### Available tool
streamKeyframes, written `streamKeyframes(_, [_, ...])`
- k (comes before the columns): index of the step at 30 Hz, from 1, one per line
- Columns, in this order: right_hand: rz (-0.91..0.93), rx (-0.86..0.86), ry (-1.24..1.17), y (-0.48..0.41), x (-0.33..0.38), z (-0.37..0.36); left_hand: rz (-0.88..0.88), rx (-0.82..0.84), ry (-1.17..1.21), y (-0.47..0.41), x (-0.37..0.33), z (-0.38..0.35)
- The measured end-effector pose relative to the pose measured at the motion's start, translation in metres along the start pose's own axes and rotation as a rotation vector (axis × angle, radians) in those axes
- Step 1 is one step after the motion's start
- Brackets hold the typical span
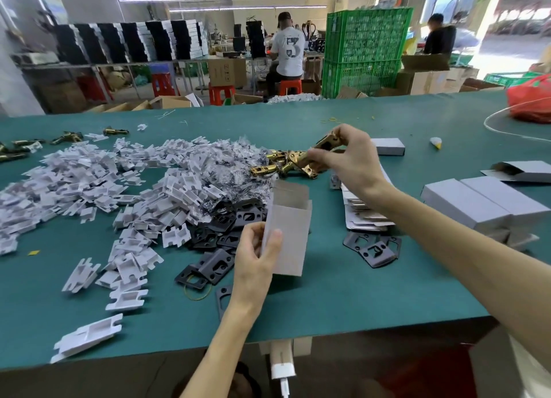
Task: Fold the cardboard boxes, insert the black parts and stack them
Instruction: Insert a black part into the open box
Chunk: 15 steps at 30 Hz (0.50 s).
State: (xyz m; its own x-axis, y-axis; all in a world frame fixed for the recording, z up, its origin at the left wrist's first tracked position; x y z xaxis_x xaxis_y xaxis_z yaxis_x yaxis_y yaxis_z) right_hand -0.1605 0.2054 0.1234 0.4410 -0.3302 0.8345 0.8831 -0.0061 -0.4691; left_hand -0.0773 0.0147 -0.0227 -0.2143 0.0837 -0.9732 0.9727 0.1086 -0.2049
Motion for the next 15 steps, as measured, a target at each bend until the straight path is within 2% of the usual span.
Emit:
streamKeyframes(5, [0.201,0.009,0.059,0.017,0.042,0.007,-0.038,-0.028,0.066,0.000,-0.003,0.003])
streamKeyframes(12, [0.207,0.232,0.364,0.034,0.051,-0.015,-0.008,0.050,0.138,0.001,-0.003,0.002])
streamKeyframes(15, [0.196,0.347,0.408,0.035,0.050,-0.022,0.007,0.105,0.125,0.000,-0.002,-0.001])
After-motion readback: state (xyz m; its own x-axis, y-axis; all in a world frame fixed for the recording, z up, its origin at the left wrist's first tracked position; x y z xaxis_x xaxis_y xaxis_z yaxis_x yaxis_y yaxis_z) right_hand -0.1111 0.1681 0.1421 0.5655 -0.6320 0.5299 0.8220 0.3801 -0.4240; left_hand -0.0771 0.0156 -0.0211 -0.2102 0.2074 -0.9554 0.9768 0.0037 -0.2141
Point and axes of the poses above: each hand's wrist, its own y-axis away from the middle knuckle, its own z-axis out of the back of the hand, x = y × z, the point moved 4 cm from there along -y, towards the middle knuckle, and after that the axes turned 2 degrees about x, right-handed, at the moved point
